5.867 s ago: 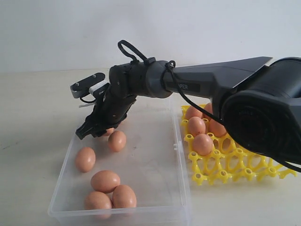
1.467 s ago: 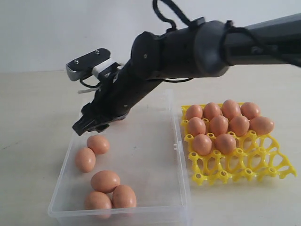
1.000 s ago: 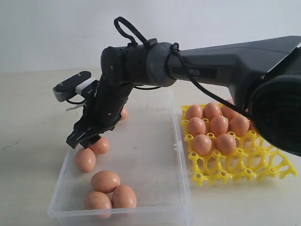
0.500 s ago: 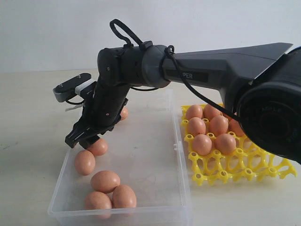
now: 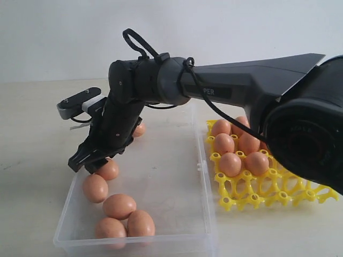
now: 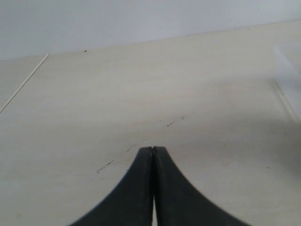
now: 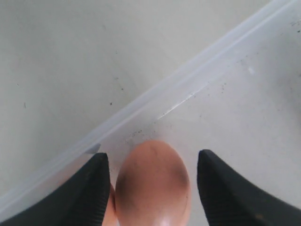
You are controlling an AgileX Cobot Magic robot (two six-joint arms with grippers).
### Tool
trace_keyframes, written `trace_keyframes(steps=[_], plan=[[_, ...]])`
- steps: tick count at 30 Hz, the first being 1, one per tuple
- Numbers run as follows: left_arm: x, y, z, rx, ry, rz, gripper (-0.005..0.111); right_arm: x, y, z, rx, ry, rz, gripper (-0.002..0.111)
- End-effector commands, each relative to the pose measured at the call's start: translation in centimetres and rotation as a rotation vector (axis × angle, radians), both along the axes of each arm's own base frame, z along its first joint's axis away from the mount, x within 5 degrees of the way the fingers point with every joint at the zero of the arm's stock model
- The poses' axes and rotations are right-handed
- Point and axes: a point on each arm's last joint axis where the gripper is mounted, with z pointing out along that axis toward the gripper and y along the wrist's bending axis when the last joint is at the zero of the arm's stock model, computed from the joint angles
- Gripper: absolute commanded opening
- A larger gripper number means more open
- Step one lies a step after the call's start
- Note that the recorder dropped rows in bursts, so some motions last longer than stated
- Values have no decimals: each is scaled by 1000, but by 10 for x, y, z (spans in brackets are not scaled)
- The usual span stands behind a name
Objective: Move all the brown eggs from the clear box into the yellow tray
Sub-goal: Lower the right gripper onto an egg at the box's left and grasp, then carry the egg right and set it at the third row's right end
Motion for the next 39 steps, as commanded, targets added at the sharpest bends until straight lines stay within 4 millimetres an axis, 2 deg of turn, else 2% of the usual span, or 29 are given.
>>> trace_keyframes(steps=[1,8,11,14,15,18,20,22,24,29,32,35,39], plan=[[0,0,2,-4,-13,-5,0,-4,8,-8,8,-10,8,55],[0,0,2,-4,-13,-5,0,-11,11,-29,-38,40,27,52],[0,0,2,-4,-13,-5,0,-10,11,-29,-36,30,27,36],[0,0,2,-4,-13,-5,0,-9,10,-19,-31,-1,34,6],[0,0,2,-4,-13,-5,0,-7,9,-13,-36,-23,40,0],[0,0,2,-4,-13,-5,0,-4,2,5,-32,-49,38,0],[0,0,2,-4,-13,-5,0,-4,-10,19,-35,-81,29,0],[0,0,2,-4,-13,-5,0,-6,-29,32,-26,-135,5,0],[0,0,2,-4,-13,-5,0,-16,-66,51,13,-196,-57,0],[0,0,2,-4,-13,-5,0,-49,-163,78,181,-415,-306,0],[0,0,2,-4,-13,-5,0,-67,-222,69,230,-473,-524,0],[0,0,2,-4,-13,-5,0,-74,-245,52,172,-423,-577,0],[0,0,2,-4,-13,-5,0,-78,-265,38,124,-380,-636,0]])
